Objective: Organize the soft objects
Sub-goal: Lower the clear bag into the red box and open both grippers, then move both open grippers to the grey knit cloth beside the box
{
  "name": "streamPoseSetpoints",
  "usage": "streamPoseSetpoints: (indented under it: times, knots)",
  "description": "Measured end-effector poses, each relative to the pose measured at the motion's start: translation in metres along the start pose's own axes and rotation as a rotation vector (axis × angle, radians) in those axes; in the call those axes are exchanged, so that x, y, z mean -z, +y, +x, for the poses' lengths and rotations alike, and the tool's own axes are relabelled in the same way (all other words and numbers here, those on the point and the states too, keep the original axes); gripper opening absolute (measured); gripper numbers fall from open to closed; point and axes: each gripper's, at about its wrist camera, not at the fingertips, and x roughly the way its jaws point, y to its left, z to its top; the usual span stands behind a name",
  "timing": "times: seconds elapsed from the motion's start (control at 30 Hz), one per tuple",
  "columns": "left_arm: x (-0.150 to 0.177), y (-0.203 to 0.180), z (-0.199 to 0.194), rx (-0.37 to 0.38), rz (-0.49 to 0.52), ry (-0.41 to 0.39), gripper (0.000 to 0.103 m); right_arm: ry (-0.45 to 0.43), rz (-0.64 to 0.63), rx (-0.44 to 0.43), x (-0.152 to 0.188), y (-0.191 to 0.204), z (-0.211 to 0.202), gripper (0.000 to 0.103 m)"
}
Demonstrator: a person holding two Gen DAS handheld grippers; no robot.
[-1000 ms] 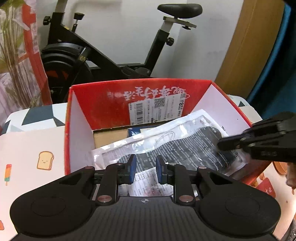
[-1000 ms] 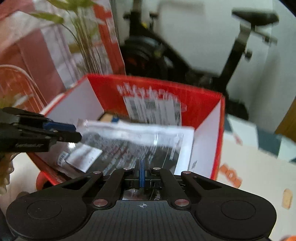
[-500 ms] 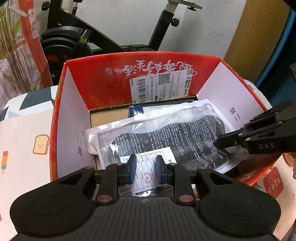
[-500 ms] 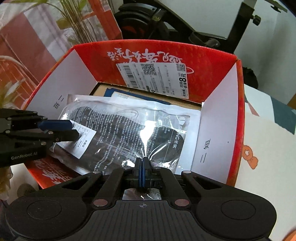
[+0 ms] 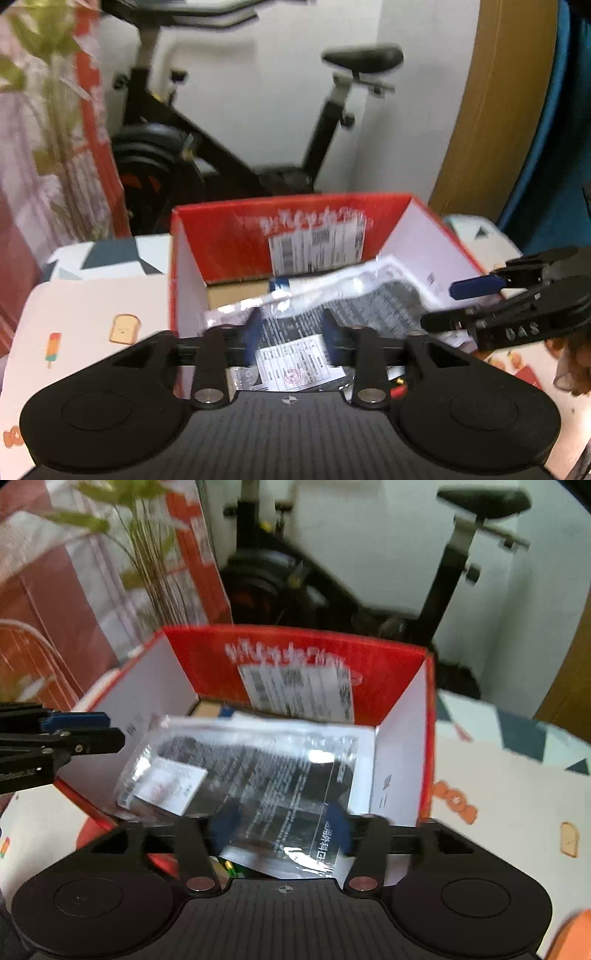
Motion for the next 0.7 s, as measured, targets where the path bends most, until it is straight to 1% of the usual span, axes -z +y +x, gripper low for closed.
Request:
streamPoseSetpoints:
  times: [0.03, 0.07, 0.1, 0.13, 0.17, 0.23, 0.33, 0.47, 0.57, 0.7]
  knots:
    - [0.004, -0.001, -0.008, -0.006, -0.011, -0.027, 0.063, -0.024, -0.020, -0.008, 0.002, 0.001, -0.007, 0.070]
    - [0.009, -0.001, -0.018, -0.011, -0.016, -0.053, 0.075, -0.048, -0.040, -0.005, 0.006, 0.003, -0.015, 0.074]
    - [0.014, -0.001, -0.026, -0.018, -0.019, -0.072, 0.080, -0.061, -0.048, 0.002, 0.009, 0.004, -0.020, 0.076]
    - [0.018, -0.002, -0.033, -0.026, -0.020, -0.083, 0.091, -0.072, -0.046, 0.006, 0.013, 0.005, -0.026, 0.084]
    - [0.022, -0.003, -0.038, -0.033, -0.021, -0.090, 0.099, -0.088, -0.033, 0.004, 0.018, 0.005, -0.032, 0.091]
    - [0.032, -0.006, -0.048, -0.050, -0.023, -0.105, 0.102, -0.124, -0.014, -0.005, 0.027, 0.005, -0.044, 0.096]
    - [0.048, -0.010, -0.063, -0.076, -0.021, -0.117, 0.103, -0.181, -0.005, -0.001, 0.043, 0.009, -0.059, 0.103]
    - [0.069, -0.014, -0.078, -0.111, -0.008, -0.122, 0.103, -0.259, -0.002, 0.006, 0.066, 0.017, -0.071, 0.103]
    - [0.084, -0.013, -0.087, -0.124, 0.002, -0.125, 0.103, -0.294, 0.009, -0.015, 0.083, 0.023, -0.077, 0.103]
    - [0.102, -0.008, -0.096, -0.146, -0.048, -0.129, 0.103, -0.343, -0.005, -0.025, 0.110, 0.035, -0.080, 0.103]
